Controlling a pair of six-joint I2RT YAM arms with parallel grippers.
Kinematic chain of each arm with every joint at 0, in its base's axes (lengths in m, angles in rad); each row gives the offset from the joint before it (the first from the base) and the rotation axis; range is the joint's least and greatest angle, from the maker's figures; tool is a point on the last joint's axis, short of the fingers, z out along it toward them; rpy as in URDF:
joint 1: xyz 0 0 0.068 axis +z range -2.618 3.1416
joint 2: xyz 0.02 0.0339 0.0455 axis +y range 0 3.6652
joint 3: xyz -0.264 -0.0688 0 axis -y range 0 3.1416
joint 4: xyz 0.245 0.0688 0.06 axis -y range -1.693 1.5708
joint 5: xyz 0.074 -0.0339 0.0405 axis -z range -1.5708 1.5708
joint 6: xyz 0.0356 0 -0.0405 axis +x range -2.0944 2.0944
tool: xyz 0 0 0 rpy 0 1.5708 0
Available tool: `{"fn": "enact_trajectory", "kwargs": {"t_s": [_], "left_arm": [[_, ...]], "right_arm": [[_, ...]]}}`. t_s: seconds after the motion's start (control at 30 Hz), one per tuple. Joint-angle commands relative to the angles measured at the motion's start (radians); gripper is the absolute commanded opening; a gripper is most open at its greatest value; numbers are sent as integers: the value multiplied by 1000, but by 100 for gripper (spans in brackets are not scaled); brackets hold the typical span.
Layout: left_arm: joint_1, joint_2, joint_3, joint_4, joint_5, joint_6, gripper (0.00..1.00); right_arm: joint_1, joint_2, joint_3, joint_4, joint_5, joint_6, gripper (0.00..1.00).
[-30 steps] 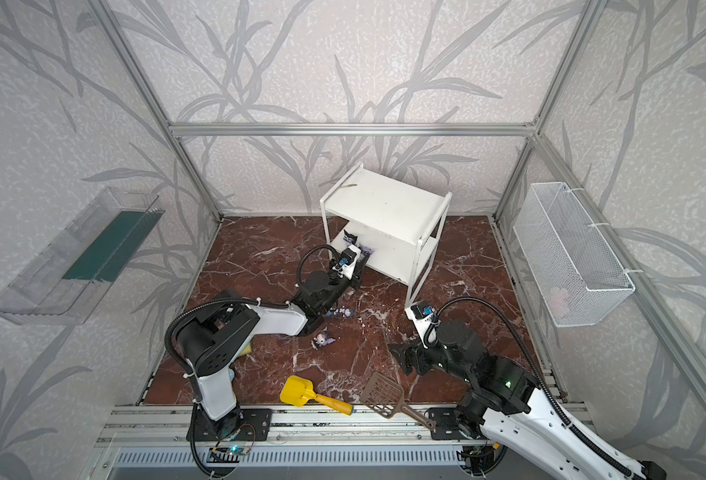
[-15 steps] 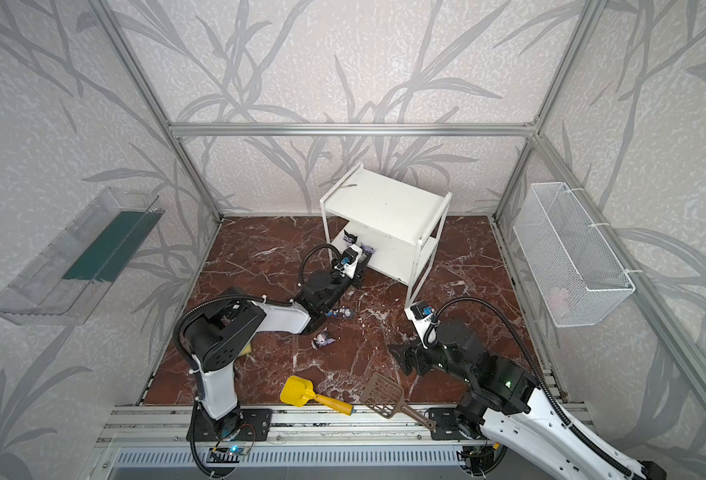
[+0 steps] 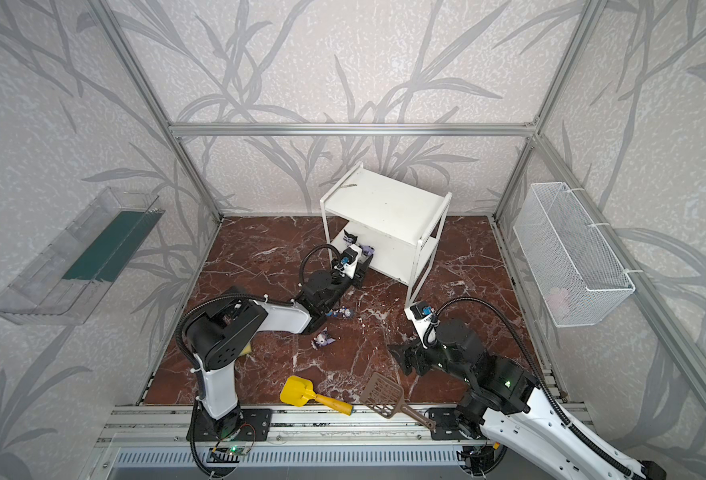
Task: Place and organize the plastic toys onto the shelf
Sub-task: 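Carry the Kuromi onto the lower tier with the left gripper while the right arm retracts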
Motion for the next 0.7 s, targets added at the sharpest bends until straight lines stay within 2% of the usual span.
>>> {"fn": "enact_trajectory", "kwargs": {"t_s": [0.0,0.67], "left_arm": [[3,-1,3,52,0,-4,49],[-25,-58,-30,44,-4,45,57]], "right_arm": [[5,2,4,17,-10,-12,90],[5,-10,-2,21,-23,-10,89]]}}
